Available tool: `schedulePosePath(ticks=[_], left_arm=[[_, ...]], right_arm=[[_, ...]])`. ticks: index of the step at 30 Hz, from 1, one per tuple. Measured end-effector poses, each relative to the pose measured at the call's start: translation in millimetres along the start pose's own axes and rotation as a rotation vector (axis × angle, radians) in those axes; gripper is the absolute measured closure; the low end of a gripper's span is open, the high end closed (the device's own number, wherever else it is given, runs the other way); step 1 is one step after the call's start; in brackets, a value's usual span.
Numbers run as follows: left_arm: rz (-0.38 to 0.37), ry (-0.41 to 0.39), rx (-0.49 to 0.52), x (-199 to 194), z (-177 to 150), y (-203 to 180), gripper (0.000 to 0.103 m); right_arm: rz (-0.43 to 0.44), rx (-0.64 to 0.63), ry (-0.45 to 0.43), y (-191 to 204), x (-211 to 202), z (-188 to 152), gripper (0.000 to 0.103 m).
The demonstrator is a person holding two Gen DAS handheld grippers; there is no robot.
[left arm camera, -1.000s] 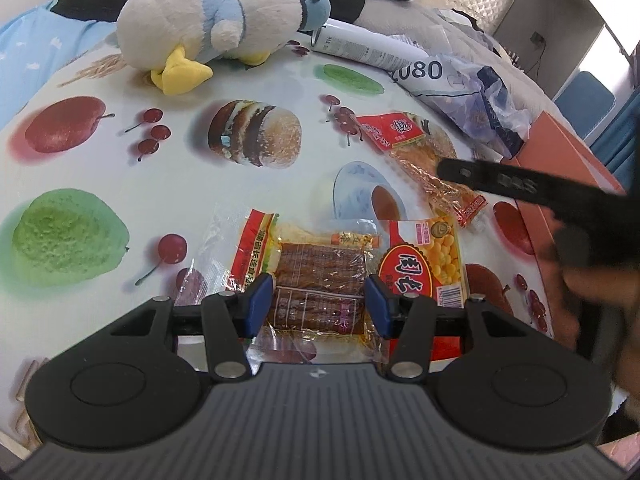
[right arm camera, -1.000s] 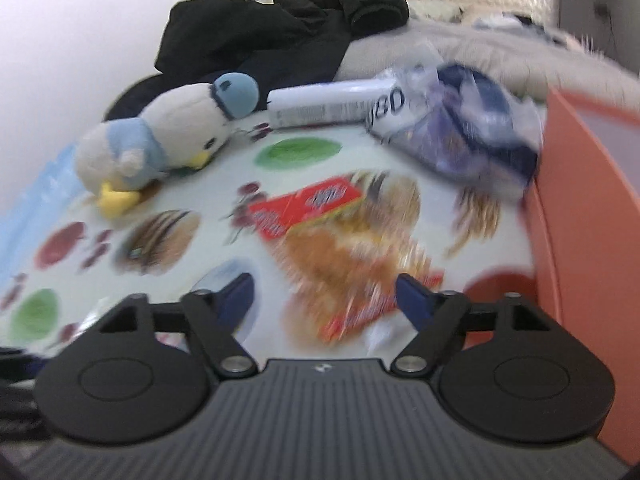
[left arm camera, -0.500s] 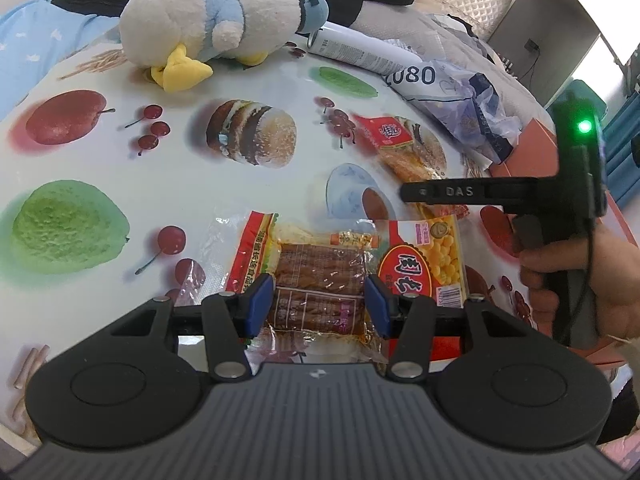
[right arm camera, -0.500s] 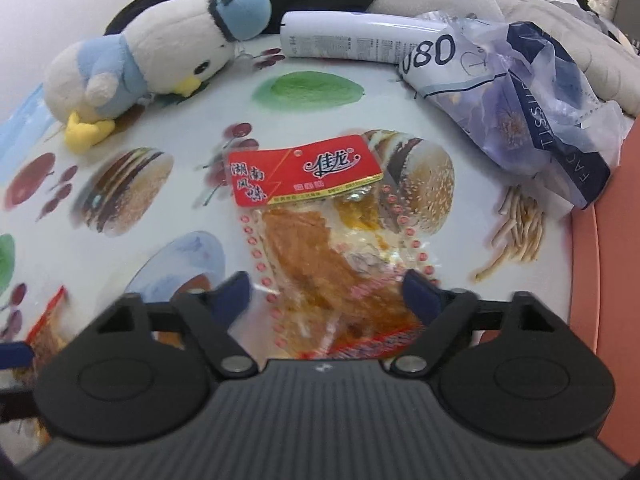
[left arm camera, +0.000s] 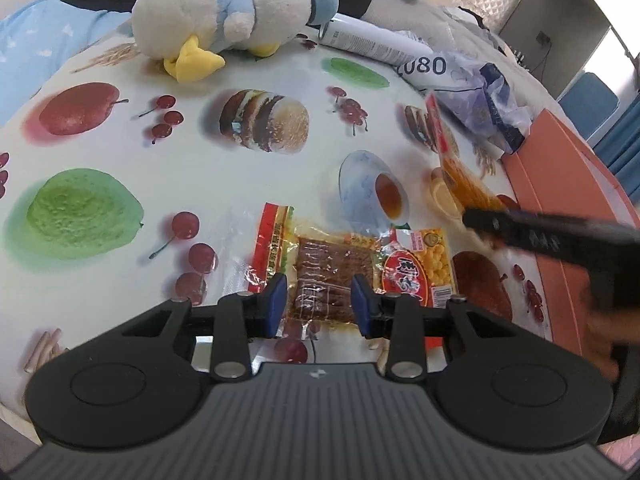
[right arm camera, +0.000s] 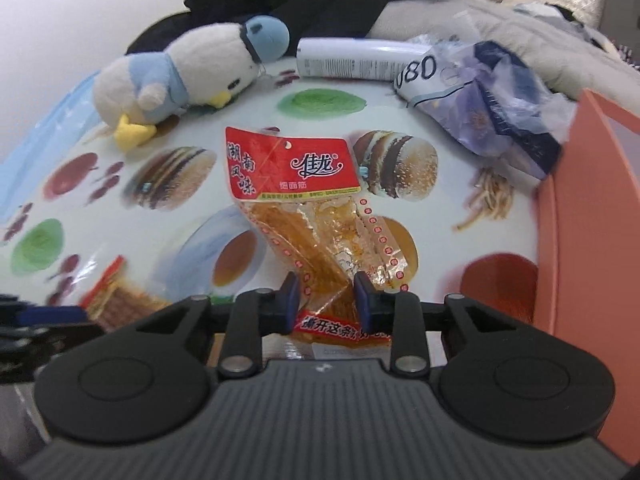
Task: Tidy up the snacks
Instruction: 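Lift and carry both packets over the pink box with both tools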
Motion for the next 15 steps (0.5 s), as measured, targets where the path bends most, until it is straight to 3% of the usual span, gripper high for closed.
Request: schedulePosePath(ticks=[7, 8, 9, 11, 15], left_arm=[[-0.014, -0.046, -0.078, -13, 3, 22, 0.061], [-0.022, -0.054, -0.104, -16, 5, 28, 0.059], [-0.027, -0.055, -0.135, -17, 6, 35, 0.049], [-0.023, -0.061, -0.198, -19, 6, 50, 0.037], [-0.080, -0.065, -0.264, -19, 6, 64, 0.036]], right_arm=[[0.092, 0.103, -0.093, 10, -43, -18, 0.071], [0.125, 0.126, -0.111, 11, -49, -16, 0.071], [0.151, 0.138, -0.124, 14, -54, -15, 0.072], [0.191, 0.112, -0.128, 25, -56, -12, 0.072], [0.151, -0.013, -0.056, 51, -31, -22, 0.072]])
Point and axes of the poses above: each gripper's, at about its wrist camera, not at the fingertips, and x roughly the way its jaws point, y to its left, z to its top, the point moved 3 cm from there along x, roughly the way its jaws point, and after that the axes turned 1 degree about -z, right-handed, at the moved point
